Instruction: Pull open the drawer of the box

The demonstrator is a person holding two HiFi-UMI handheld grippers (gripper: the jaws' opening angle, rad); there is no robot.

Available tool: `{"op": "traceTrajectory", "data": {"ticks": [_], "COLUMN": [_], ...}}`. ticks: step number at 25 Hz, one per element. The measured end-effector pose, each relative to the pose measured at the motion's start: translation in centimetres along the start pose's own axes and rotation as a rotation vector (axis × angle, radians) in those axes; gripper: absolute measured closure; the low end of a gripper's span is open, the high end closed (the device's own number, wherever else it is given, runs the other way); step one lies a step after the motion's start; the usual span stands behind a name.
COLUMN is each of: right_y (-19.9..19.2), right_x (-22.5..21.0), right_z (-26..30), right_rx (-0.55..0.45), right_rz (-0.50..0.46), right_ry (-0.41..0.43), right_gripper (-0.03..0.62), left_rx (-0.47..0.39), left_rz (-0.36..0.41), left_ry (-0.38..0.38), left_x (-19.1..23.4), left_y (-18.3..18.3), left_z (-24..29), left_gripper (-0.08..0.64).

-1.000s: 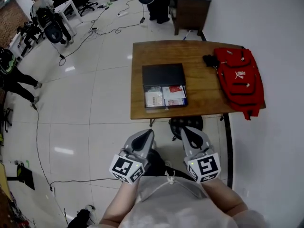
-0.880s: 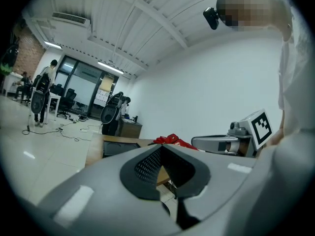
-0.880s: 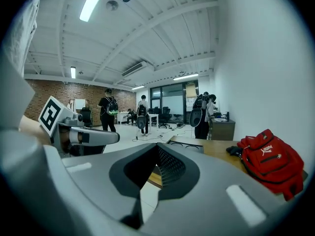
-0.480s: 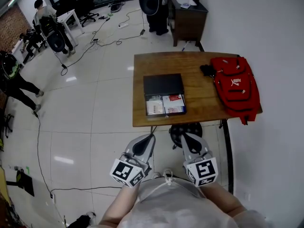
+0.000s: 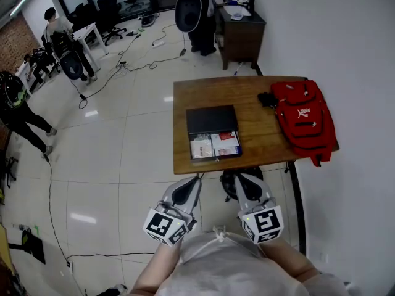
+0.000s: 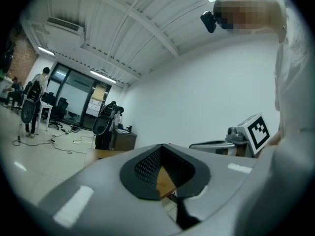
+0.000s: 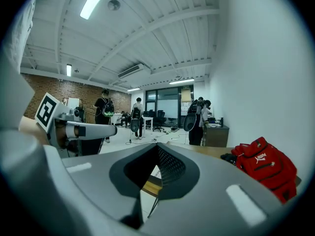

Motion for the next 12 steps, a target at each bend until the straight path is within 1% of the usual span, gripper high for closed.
{"op": "traceTrajectory", "data": {"ticks": [12], "right_y": [0.05], "right_x": [-0.34], "right_z": [0.94], "right_rx": [0.001], "right_rz": [0.003], "right_ry": [0.008], "right_gripper": [0.586], "left_rx": [-0.003], "left_rz": [0.01], "left_ry": [0.001], "left_x": [0.63], "left_y": [0.18], "left_z": [0.36], "left_gripper": [0.554]}}
Point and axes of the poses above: the fingertips, and each gripper's own axes: z forward along the fingers, x to its left, y out of its top, the point moved 10 cm from there along -z, backward along the fingers, and after that the axes turned 3 degrees about -y, right-handed, at the moved point
